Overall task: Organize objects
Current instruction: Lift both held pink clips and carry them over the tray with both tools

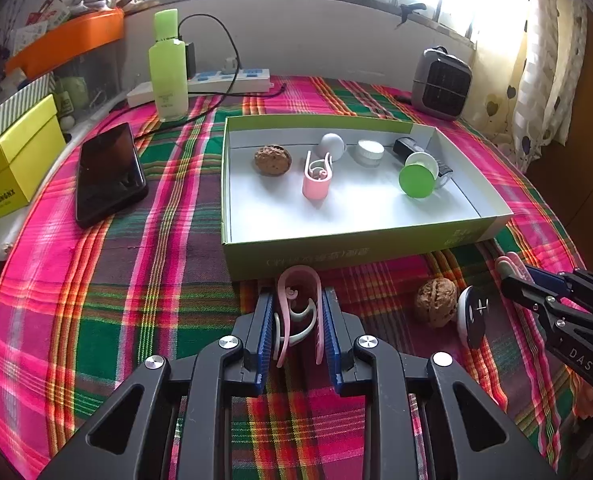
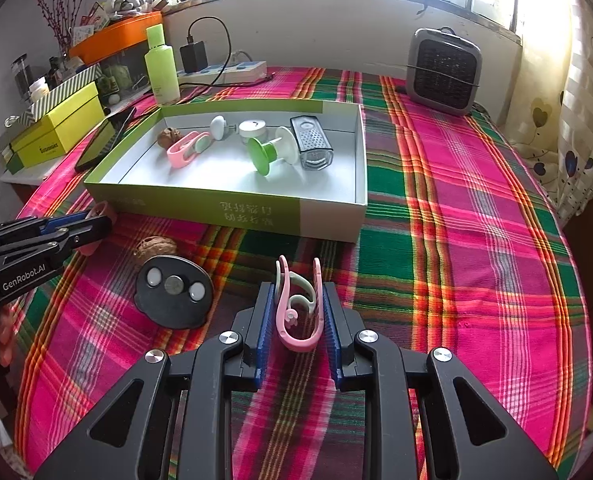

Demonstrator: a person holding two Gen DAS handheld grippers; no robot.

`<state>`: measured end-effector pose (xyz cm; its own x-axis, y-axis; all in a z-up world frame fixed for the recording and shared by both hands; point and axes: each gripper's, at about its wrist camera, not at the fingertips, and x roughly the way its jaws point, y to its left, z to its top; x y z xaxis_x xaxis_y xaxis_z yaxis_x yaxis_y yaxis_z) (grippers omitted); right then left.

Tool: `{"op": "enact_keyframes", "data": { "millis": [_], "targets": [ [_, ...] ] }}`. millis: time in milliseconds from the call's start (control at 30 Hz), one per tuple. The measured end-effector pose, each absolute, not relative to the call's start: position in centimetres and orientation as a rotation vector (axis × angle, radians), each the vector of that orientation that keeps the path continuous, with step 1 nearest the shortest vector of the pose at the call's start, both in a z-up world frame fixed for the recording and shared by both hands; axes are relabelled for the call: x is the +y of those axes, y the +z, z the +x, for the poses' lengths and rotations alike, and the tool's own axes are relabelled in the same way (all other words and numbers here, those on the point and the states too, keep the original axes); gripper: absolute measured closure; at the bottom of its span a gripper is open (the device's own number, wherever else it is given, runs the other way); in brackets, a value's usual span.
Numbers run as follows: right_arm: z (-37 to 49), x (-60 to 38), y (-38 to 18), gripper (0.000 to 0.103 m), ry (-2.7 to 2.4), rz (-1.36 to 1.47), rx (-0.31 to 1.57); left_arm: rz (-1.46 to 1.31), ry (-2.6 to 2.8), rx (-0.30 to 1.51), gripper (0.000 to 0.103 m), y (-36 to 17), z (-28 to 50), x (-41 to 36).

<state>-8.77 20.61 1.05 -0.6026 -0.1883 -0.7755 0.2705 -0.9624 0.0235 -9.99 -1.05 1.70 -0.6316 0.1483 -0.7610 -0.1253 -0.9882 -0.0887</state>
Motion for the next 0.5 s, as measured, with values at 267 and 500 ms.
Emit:
{"op": "enact_keyframes", "data": {
  "millis": [267,500],
  "targets": [
    [-8.4,20.0,2.2,0.079,-2.602,1.191,0.146,-1.236,2.712,-0.028,0.082,2.6,-9.3,-1.0],
    [-8.2,19.2,2.9,0.079,-2.588,1.165,0.148,-1.222,2.703,-0.046,0.082,3.3,-9.0,-1.0]
  ]
}}
